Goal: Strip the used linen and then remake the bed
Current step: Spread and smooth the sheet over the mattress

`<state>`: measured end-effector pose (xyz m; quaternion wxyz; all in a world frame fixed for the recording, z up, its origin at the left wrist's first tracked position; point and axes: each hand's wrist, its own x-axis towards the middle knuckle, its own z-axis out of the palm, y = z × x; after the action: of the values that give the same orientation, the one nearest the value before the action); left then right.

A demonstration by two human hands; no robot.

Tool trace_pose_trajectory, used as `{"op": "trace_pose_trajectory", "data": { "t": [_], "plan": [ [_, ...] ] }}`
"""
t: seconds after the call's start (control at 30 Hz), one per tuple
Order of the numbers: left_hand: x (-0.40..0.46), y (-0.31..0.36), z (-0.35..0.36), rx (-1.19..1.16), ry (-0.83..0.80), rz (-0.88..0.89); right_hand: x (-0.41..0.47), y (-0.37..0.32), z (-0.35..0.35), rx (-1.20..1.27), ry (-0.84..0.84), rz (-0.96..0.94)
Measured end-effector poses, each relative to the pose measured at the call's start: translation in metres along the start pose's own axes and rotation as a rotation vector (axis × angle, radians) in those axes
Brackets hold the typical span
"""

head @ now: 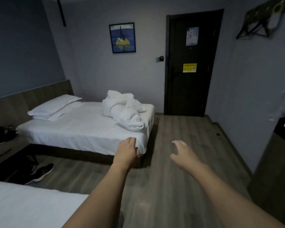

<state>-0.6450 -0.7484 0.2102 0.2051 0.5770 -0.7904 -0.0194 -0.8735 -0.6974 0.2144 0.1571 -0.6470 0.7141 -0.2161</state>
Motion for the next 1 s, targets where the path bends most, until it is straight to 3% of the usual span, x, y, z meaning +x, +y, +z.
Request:
{"op": "trace_pose_trajectory", "data": {
  "t": [0.17,0.53,0.87,1.0],
  "plan": [
    [0.116,-0.012,0.05,0.064,-0.055,0.009,0.138,0.021,0.011,0.011,-0.059,-0.028],
    [0.323,-0.185,0.088,0.192,-0.061,-0.363,0.421,-0.044,0.1,0.098,-0.287,-0.197],
    [0.564,-0.256,0.19,0.084,-0.225,-0.191,0.667,-0.039,0.142,0.046,-0.254,-0.013],
    [0.629,-0.329,0.216,0.076,-0.261,-0.198,0.761,-0.064,0.188,0.086,-0.294,0.021]
  ]
}}
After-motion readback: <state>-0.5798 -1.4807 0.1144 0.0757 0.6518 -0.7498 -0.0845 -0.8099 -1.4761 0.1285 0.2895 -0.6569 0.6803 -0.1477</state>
